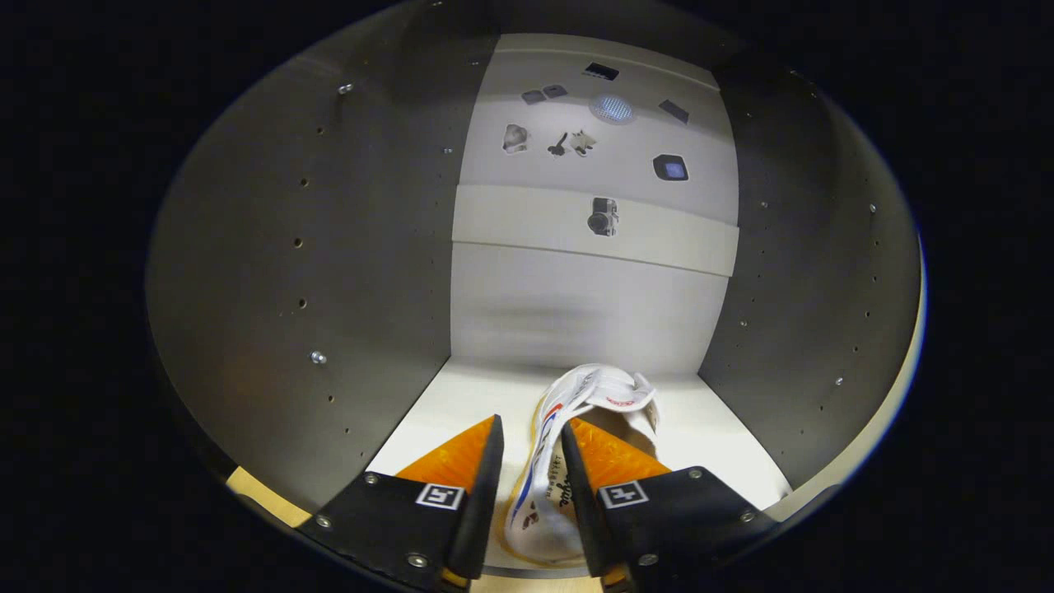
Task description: Open the shoe cabinet door, grab the shoes and put them into the shoe cabinet, then close the shoe cabinet door.
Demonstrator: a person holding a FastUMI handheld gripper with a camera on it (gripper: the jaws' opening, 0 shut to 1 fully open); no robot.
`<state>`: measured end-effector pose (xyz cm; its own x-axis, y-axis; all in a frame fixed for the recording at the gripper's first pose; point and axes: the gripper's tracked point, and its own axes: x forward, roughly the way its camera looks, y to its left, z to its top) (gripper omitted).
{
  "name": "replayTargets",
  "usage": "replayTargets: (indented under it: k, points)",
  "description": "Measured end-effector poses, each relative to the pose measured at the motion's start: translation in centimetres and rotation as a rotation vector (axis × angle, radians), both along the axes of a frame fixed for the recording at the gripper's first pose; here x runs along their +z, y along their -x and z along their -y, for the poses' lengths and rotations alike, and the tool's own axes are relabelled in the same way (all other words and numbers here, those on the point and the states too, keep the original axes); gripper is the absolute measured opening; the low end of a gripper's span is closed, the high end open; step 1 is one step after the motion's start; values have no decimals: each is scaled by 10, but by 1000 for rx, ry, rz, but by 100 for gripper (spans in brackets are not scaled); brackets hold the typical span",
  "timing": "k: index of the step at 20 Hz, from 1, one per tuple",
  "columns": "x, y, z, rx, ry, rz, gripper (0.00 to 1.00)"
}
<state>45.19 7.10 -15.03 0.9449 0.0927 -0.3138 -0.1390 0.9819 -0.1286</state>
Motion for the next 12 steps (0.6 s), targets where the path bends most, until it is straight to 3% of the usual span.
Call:
replayTargets:
  k: [1,4,8,12]
  points:
    - [0,1,-2,4,-2,3,49]
    - [-1,3,-7,9,-4,1,73]
    - [-2,3,-11,1,15,2,84]
    - [-8,1,-13,-19,79,-23,87]
